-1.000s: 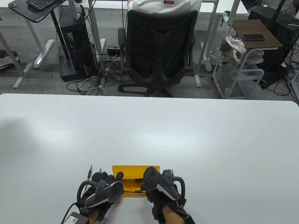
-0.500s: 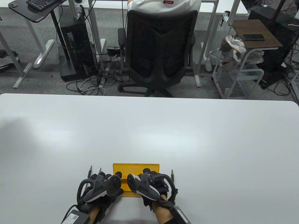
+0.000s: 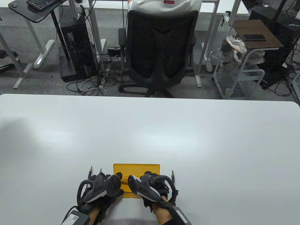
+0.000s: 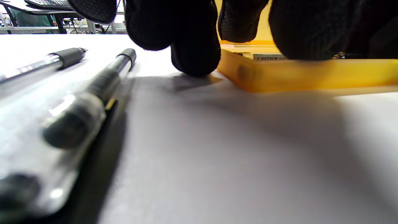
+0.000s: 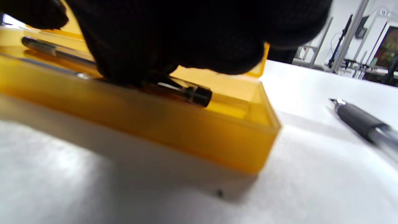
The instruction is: Cap pen on the opposite end
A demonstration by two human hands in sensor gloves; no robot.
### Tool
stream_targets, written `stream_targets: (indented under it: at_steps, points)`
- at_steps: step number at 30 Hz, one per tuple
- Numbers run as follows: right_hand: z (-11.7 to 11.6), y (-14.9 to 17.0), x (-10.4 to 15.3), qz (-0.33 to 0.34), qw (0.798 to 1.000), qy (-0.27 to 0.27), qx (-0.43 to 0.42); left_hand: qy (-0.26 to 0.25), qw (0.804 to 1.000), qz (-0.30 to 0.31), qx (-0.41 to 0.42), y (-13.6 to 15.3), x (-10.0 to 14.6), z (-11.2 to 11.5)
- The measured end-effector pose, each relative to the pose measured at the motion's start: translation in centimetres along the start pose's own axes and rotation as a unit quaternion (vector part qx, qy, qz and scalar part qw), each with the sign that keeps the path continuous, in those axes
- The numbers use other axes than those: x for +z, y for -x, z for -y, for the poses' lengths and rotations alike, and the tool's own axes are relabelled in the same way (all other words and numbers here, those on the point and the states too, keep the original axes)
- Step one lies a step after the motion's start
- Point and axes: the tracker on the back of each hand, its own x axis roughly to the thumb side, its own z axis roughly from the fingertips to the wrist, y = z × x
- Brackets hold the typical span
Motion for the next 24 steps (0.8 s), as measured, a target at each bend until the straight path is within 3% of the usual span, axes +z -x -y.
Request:
stream_targets:
  at_steps: [14,19,21,24]
  points:
    - [-0.8,0.2,0.0,0.013,0.999,-0.034,0.016,-0.003,1.0,-0.003,0.003,0.0,0.0,0.0]
    - [0.6,1.4,0.4,0.0,0.999,-0.044,0.018,-0.006,1.0,-0.008,0.018,0.2,0.0,0.1]
    - [1.5,2.0,0.8,-0.007,0.999,-0.025,0.031,-0.008,1.0,-0.01,0.027,0.3,0.0,0.1]
    - [2.9,3.1,1.0,-0.022,0.999,0.001,-0.045,-0.007,0.999,-0.01,0.034,0.4,0.0,0.1]
